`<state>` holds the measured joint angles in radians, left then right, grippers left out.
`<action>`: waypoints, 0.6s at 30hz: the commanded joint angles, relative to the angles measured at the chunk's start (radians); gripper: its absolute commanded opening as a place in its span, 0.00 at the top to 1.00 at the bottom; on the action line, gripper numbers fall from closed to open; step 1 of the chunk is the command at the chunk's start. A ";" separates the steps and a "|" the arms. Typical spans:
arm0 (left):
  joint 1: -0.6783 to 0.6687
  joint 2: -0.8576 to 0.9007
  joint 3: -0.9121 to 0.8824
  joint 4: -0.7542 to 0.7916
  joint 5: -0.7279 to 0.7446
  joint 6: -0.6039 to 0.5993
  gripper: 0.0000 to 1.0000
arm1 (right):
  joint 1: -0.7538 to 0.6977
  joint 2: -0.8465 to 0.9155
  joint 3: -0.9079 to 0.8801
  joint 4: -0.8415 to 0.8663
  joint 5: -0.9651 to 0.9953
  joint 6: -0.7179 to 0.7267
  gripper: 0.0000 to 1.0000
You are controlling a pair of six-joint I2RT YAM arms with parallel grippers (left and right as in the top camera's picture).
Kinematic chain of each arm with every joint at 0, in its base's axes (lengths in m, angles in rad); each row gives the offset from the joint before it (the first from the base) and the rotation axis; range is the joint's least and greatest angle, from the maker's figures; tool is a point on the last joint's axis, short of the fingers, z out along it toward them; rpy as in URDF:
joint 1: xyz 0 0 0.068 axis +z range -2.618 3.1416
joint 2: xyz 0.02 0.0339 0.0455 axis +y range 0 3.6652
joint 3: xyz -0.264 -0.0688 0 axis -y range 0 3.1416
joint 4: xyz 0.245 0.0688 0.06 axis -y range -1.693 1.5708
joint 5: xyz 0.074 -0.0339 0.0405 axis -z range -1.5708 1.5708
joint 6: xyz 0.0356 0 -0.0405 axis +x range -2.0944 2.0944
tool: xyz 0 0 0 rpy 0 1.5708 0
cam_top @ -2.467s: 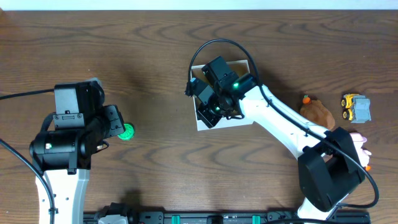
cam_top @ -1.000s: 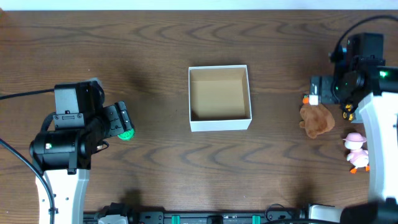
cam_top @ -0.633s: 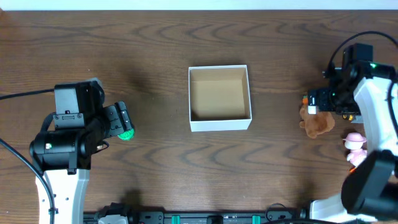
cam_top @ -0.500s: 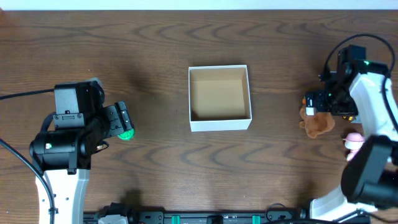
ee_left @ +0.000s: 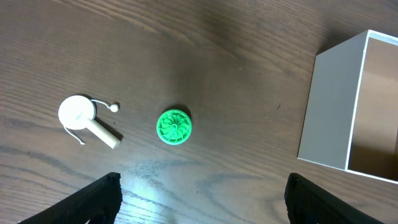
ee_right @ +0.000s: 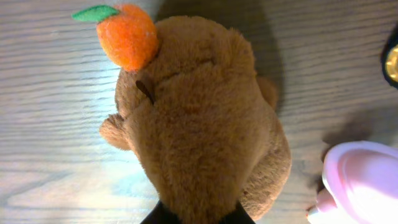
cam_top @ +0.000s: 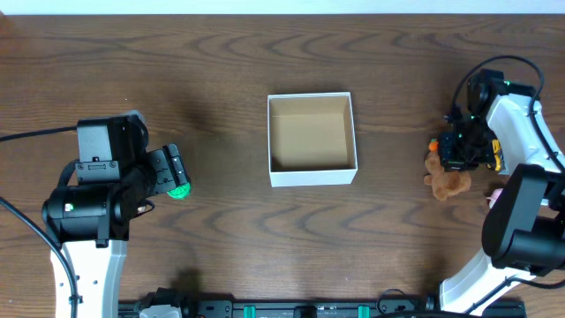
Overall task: Pack container
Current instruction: 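Grasp the brown plush capybara with the right gripper and lift, then carry the capybara into the box and open the right gripper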
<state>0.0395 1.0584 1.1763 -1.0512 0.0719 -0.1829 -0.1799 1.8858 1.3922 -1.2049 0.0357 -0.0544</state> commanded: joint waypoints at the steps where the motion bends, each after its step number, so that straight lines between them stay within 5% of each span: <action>1: 0.005 0.000 0.016 -0.003 -0.004 0.005 0.16 | 0.075 -0.120 0.101 -0.015 -0.011 0.047 0.99; 10: 0.005 0.000 0.016 -0.003 -0.004 0.005 0.16 | 0.405 -0.338 0.205 0.162 -0.135 0.127 0.99; 18: 0.005 0.000 0.016 -0.003 -0.004 0.005 0.16 | 0.685 -0.268 0.197 0.318 -0.136 0.150 0.99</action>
<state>0.0395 1.0588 1.1763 -1.0512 0.0719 -0.1829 0.4408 1.5616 1.6016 -0.9081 -0.0845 0.0460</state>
